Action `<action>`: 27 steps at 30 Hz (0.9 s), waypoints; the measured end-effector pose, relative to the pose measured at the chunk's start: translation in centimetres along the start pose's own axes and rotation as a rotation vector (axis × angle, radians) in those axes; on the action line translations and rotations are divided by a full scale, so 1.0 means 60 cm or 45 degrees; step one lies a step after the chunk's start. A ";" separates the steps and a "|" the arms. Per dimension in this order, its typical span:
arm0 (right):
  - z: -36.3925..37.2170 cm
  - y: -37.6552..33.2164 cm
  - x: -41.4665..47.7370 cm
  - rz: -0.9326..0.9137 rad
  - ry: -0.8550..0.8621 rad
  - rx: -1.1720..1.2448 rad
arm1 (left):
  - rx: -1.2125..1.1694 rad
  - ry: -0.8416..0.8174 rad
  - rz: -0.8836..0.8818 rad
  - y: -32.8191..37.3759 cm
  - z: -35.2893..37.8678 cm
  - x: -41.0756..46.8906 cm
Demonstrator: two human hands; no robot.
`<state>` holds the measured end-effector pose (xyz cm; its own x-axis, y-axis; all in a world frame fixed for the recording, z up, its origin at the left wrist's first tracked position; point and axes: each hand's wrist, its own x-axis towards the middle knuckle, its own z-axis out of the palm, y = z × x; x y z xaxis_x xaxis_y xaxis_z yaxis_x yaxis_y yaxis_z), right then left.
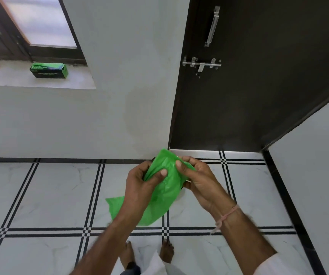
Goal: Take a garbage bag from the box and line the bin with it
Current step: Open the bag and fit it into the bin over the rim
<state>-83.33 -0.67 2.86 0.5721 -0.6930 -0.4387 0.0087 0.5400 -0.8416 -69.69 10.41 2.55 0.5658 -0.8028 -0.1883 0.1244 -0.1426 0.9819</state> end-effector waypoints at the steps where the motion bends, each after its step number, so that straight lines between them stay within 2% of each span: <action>1: 0.002 0.006 0.001 0.024 0.017 0.093 | 0.005 0.001 0.001 -0.001 0.003 -0.003; 3: 0.005 0.013 0.006 -0.023 0.056 0.132 | -0.042 -0.052 -0.036 -0.001 0.004 -0.006; 6: 0.005 0.013 0.012 -0.134 0.089 -0.115 | -0.161 -0.152 -0.088 0.008 -0.004 -0.010; 8: 0.007 0.009 0.017 -0.115 0.092 -0.140 | -0.156 -0.162 -0.102 0.011 -0.007 -0.007; 11: 0.014 0.007 0.024 -0.044 0.087 0.001 | -0.200 -0.108 -0.132 0.010 -0.004 -0.005; 14: 0.018 0.015 0.023 0.042 -0.004 0.335 | -0.255 0.000 -0.152 0.006 -0.002 -0.005; 16: 0.016 0.021 0.017 0.084 -0.050 0.395 | -0.256 0.070 -0.155 0.001 -0.010 0.000; 20: 0.009 0.025 0.009 0.048 -0.001 0.180 | -0.277 0.144 -0.230 -0.012 -0.027 0.015; 27: 0.031 0.011 0.007 -0.236 0.082 -0.037 | -0.204 0.290 -0.270 -0.038 -0.012 0.029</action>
<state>-81.54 0.29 2.71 0.5095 -0.8088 -0.2937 0.0846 0.3867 -0.9183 -68.37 9.76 -0.03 0.6786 -0.6125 -0.4053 0.3753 -0.1852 0.9082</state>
